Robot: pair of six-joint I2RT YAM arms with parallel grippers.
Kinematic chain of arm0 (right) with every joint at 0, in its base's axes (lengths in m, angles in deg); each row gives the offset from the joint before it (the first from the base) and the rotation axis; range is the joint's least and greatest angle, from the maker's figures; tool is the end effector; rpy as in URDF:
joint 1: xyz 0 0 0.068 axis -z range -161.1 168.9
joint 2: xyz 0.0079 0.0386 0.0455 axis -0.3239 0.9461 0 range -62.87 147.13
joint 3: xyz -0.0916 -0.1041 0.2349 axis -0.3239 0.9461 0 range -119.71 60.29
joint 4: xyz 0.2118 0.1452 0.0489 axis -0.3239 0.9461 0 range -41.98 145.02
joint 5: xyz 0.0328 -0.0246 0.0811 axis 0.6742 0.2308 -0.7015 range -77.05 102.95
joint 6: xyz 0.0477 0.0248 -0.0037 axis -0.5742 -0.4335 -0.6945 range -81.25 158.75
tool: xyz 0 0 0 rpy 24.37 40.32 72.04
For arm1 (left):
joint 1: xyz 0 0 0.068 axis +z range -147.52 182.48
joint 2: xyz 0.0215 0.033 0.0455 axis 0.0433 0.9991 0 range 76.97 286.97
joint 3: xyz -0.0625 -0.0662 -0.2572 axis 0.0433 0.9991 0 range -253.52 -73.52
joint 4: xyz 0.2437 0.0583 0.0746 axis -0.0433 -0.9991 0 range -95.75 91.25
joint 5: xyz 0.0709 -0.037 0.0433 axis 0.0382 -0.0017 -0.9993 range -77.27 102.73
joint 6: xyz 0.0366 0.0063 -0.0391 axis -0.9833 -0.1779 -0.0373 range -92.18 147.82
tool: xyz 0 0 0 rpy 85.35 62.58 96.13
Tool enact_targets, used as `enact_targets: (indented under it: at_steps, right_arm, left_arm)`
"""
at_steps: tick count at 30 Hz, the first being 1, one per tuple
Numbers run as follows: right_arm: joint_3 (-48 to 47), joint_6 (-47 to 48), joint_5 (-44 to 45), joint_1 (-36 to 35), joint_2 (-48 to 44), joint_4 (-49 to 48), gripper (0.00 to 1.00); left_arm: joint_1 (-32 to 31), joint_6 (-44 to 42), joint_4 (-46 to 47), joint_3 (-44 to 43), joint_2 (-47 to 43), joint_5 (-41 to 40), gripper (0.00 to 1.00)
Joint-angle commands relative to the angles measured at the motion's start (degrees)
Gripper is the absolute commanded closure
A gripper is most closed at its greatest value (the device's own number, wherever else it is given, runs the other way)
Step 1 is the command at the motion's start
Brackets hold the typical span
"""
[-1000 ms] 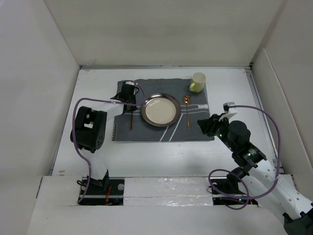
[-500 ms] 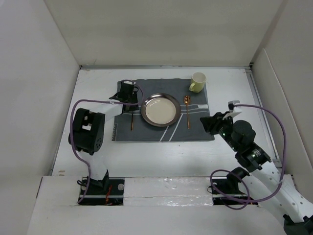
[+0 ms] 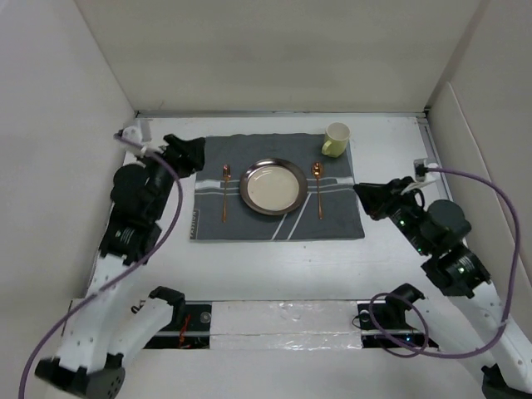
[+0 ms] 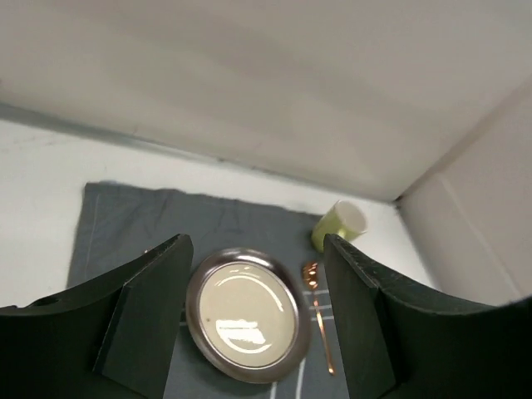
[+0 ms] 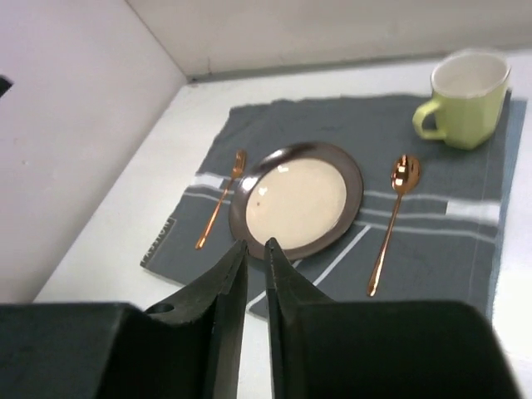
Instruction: Set the dinner table for one person
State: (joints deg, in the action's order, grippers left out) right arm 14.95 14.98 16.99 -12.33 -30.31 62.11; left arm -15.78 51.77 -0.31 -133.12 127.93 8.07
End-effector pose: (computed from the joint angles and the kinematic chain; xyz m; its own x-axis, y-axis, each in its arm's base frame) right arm 0.1146 0.0666 0.3657 -0.2019 0.3478 -0.9156 -0.4103 0.8188 0.4015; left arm 0.1868 -0.0586 0.4282 0.0112 -0.4296 -0.9029 0.2629 0.8725 -0.4119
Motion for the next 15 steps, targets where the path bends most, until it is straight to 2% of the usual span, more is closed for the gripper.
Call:
enact_targets:
  at_steps: [1,2,3,5,9,12,15]
  right_arm:
    - [-8.61,1.53,0.18,-0.42,-4.86,3.57,0.75]
    - [-11.15,1.53,3.06,-0.42,-7.31,5.49,0.7]
    - [-12.22,1.45,3.09,-0.42,-8.81,6.47,0.7]
    - [-13.54,0.23,10.62,-0.42,-12.24,8.93,0.7]
    - [-11.18,-0.66,20.21,-0.42,-20.5,6.66,0.68]
    - [-9.07,-1.28,23.47,-0.42,-22.27,7.62,0.68]
    - [-6.87,-1.98,23.13,-0.42,-21.05,8.41,0.67]
  left_arm:
    - [-0.2,2.42,-3.61,4.74,-9.27,-0.07,0.39]
    - [-0.2,2.68,-5.36,6.14,-15.04,-3.3,0.37]
    - [-0.2,2.69,-6.25,6.16,-17.71,-3.33,0.37]
    - [-0.2,2.6,-8.53,7.73,-22.99,-6.05,0.36]
    - [-0.2,1.99,-11.18,10.54,-35.11,-8.69,0.33]
    - [-0.2,0.76,-13.2,11.51,-38.38,-9.39,0.33]
    - [-0.2,0.67,-15.31,13.27,-37.61,-10.63,0.3]
